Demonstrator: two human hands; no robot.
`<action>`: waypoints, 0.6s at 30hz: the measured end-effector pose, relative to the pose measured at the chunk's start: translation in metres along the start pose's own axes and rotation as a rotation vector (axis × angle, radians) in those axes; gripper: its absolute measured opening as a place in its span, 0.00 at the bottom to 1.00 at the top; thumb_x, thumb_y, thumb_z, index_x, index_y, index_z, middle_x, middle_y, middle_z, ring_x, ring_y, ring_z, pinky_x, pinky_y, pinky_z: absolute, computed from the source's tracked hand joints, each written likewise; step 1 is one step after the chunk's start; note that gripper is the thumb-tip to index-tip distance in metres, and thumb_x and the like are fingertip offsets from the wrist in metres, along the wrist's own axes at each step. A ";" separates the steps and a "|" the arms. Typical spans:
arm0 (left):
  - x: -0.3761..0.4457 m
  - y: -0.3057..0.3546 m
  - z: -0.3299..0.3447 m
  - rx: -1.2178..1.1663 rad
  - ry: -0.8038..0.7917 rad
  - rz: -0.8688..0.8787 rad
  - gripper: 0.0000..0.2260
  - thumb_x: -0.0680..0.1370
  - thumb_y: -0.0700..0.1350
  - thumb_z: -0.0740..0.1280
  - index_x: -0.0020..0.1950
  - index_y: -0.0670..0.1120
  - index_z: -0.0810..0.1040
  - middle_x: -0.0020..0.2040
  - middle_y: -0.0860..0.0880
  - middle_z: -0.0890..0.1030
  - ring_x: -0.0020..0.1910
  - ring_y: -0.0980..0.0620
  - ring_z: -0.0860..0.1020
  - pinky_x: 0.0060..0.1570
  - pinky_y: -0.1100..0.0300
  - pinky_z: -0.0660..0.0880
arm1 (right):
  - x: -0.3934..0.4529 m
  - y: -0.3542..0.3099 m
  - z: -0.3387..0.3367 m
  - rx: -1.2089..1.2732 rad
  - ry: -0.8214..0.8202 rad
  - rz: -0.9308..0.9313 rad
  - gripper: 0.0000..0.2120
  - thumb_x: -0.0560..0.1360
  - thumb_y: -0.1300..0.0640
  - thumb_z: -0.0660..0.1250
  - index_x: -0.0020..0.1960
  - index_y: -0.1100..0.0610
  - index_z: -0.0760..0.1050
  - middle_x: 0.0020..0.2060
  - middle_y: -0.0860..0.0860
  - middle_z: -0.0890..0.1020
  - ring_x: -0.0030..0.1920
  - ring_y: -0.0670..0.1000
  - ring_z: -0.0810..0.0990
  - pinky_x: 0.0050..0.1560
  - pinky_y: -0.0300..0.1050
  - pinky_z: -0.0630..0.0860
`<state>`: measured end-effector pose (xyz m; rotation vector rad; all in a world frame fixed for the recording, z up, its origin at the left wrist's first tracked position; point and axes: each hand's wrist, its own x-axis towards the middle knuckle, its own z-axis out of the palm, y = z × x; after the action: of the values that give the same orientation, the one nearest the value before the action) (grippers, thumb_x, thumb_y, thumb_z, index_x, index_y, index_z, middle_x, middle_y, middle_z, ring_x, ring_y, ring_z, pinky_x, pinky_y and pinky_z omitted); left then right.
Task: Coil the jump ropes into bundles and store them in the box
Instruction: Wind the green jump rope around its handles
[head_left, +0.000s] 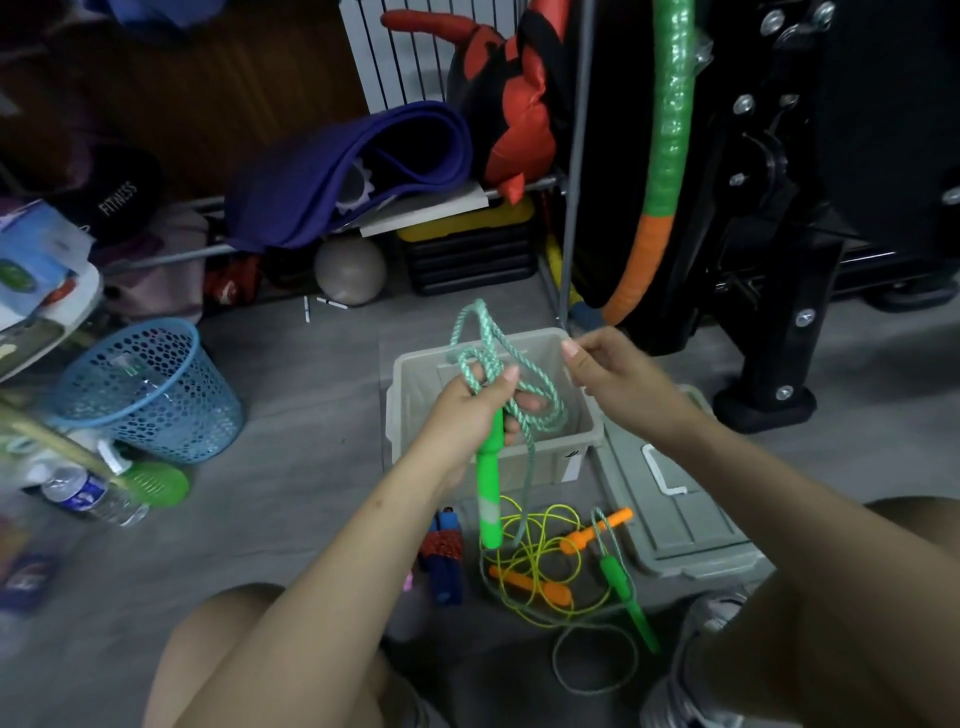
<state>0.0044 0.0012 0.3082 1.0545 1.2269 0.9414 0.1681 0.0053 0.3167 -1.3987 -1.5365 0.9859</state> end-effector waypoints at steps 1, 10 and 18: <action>0.001 0.003 -0.003 -0.127 0.005 -0.028 0.06 0.80 0.46 0.62 0.46 0.45 0.74 0.32 0.50 0.82 0.24 0.56 0.72 0.25 0.65 0.72 | -0.002 0.002 0.002 0.040 -0.089 0.088 0.09 0.79 0.45 0.56 0.49 0.49 0.70 0.45 0.46 0.77 0.51 0.46 0.78 0.56 0.42 0.72; 0.021 0.012 -0.036 -0.487 0.316 -0.132 0.10 0.82 0.45 0.59 0.41 0.45 0.68 0.33 0.48 0.71 0.18 0.57 0.69 0.20 0.67 0.70 | -0.013 0.013 0.008 -0.218 -0.596 0.185 0.25 0.81 0.43 0.49 0.49 0.56 0.80 0.45 0.50 0.83 0.48 0.44 0.77 0.54 0.40 0.69; 0.016 0.010 -0.047 0.090 0.256 -0.048 0.04 0.78 0.43 0.67 0.48 0.45 0.72 0.39 0.48 0.76 0.31 0.55 0.74 0.23 0.67 0.72 | 0.012 0.015 -0.041 -0.309 -0.610 0.198 0.11 0.78 0.55 0.63 0.39 0.58 0.75 0.33 0.54 0.81 0.32 0.48 0.80 0.34 0.40 0.78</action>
<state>-0.0404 0.0242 0.3122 0.9913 1.5108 1.0144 0.2112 0.0193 0.3180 -1.5695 -2.0923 1.4364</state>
